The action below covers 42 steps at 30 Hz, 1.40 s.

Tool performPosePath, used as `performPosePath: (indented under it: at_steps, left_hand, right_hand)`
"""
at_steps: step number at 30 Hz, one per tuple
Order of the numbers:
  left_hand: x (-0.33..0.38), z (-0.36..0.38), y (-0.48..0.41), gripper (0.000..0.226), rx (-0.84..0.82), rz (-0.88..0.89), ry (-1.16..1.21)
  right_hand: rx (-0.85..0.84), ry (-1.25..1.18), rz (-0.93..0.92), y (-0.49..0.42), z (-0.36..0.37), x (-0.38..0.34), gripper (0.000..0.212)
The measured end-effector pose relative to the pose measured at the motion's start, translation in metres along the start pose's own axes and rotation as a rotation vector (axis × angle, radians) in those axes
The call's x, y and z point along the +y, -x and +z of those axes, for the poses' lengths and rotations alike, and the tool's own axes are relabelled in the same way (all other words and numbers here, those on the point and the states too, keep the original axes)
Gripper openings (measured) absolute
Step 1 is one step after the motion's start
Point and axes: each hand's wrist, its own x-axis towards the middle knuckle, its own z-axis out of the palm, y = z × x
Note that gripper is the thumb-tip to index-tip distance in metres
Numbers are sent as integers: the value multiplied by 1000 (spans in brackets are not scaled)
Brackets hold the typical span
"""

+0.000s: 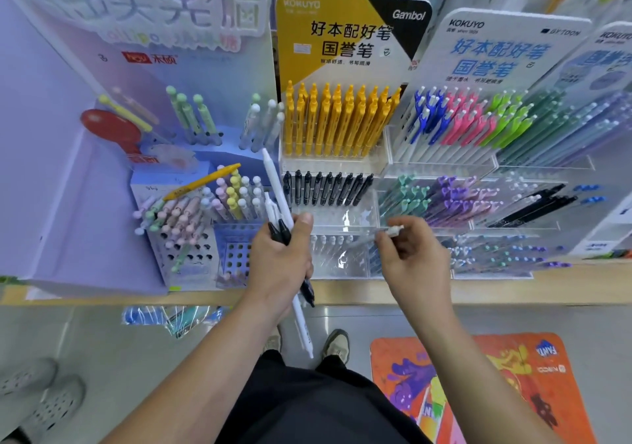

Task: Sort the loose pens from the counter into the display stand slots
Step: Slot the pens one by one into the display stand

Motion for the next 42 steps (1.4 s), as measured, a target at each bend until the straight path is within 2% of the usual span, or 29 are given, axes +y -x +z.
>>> performPosePath:
  at_steps: [2, 4, 8, 15, 21, 29, 34, 37, 42]
  left_hand:
    - [0, 1, 0, 20, -2, 3, 20]
    - [-1, 0, -1, 29, 10, 6, 13]
    - [-4, -11, -2, 36, 59, 38, -3]
    - [-14, -44, -2, 54, 241, 63, -50]
    - [-17, -54, 0, 41, 260, 14, -27]
    - [-15, -64, -8, 42, 189, -19, 35]
    - [-10, -65, -13, 39, 242, -18, 68]
    - [-9, -65, -16, 38, 283, -12, 97]
    - [-6, -62, -20, 38, 303, 19, 116]
  right_hand:
    - [30, 29, -59, 9, -1, 3, 18]
    - [25, 38, -74, 13, -3, 7, 20]
    - [-56, 21, -72, 20, 11, 17, 17]
    - [-215, -58, -75, 35, 63, 9, 18]
    - [-218, -3, -106, 31, 84, 7, 17]
    - [-251, 120, -187, 19, 96, 4, 13]
    - [-260, 244, -320, 23, 97, 6, 15]
    - [-225, 260, -350, 26, 94, 14, 16]
    - [-267, 266, -342, 28, 105, 21, 13]
